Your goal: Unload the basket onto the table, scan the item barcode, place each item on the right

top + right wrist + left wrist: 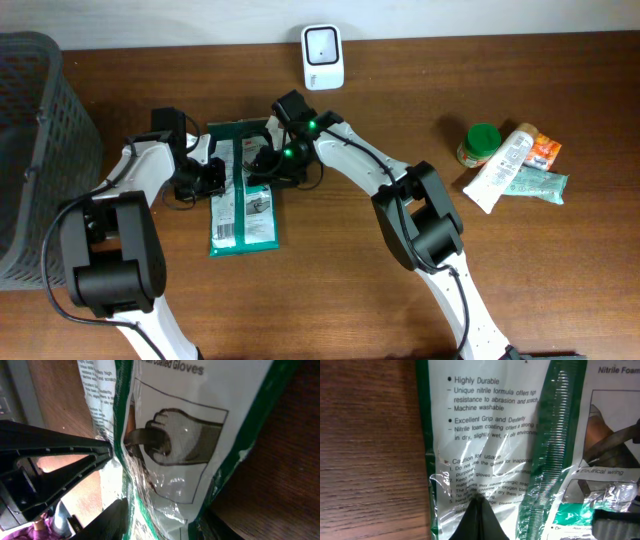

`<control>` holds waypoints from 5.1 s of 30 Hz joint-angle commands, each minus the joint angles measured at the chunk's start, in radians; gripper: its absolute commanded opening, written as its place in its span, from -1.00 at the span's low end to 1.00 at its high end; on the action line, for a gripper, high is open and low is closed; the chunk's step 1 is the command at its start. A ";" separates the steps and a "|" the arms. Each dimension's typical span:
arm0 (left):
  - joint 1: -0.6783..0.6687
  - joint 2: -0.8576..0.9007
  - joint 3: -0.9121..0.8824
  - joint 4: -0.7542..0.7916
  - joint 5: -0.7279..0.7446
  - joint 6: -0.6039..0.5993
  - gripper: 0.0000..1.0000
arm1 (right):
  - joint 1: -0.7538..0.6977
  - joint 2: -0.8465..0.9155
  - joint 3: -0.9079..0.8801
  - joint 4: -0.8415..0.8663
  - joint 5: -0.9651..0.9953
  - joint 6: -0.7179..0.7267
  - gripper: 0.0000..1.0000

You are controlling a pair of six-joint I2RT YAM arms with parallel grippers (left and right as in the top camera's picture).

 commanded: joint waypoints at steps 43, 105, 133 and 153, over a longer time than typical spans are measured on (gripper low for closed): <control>0.024 0.043 -0.069 0.057 0.133 -0.050 -1.00 | -0.127 -0.095 -0.163 -0.011 -0.110 -0.306 -0.31; 0.164 -0.280 0.148 0.029 -0.043 0.113 0.98 | -0.524 -1.072 -0.164 0.305 0.227 -0.118 -0.92; 0.203 -0.310 0.758 -0.536 -0.048 0.703 0.98 | -0.524 -0.942 -0.165 -0.060 -0.127 -0.239 -0.92; 0.222 -0.308 0.756 -0.537 -0.118 0.703 0.98 | -0.099 -0.171 -0.165 1.143 1.027 -1.667 -0.92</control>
